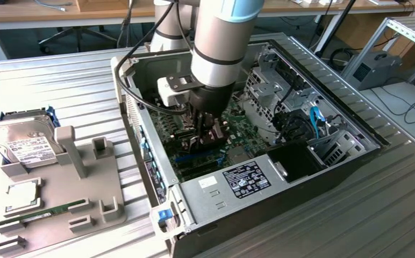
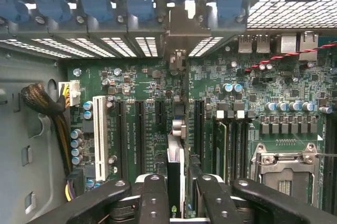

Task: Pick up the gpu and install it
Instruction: 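Insert the gpu into the slot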

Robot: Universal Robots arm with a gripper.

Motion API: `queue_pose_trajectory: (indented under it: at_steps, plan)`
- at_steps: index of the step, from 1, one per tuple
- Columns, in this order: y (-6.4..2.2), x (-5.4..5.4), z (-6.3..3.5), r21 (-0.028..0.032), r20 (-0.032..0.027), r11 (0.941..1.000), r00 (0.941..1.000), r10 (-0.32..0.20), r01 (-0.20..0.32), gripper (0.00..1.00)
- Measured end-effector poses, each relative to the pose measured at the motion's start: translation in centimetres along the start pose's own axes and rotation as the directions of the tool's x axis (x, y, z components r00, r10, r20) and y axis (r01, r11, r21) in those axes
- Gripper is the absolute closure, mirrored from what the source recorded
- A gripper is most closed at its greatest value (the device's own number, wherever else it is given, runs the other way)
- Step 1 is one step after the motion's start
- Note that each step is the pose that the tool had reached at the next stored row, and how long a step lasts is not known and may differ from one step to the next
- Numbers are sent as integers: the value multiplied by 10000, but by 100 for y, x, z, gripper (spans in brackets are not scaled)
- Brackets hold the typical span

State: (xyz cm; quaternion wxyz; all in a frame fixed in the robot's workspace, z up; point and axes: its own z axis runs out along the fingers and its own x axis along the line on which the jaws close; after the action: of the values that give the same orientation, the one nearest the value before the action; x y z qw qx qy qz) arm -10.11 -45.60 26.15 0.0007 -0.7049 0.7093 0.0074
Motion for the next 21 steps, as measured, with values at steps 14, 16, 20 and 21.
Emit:
queue_pose_trajectory:
  at_steps: [14, 16, 20, 21]
  plan:
    - [78, 0, 3, 1, 1, 10000, 10000, 16, -16, 74]
    - [78, 0, 4, 0, -4, 10000, 10000, 16, -16, 74]
    - [77, 1, 35, 0, -11, 10000, 10000, 16, -16, 74]
    - [77, 1, 40, -1, -14, 10000, 10000, 16, -16, 74]
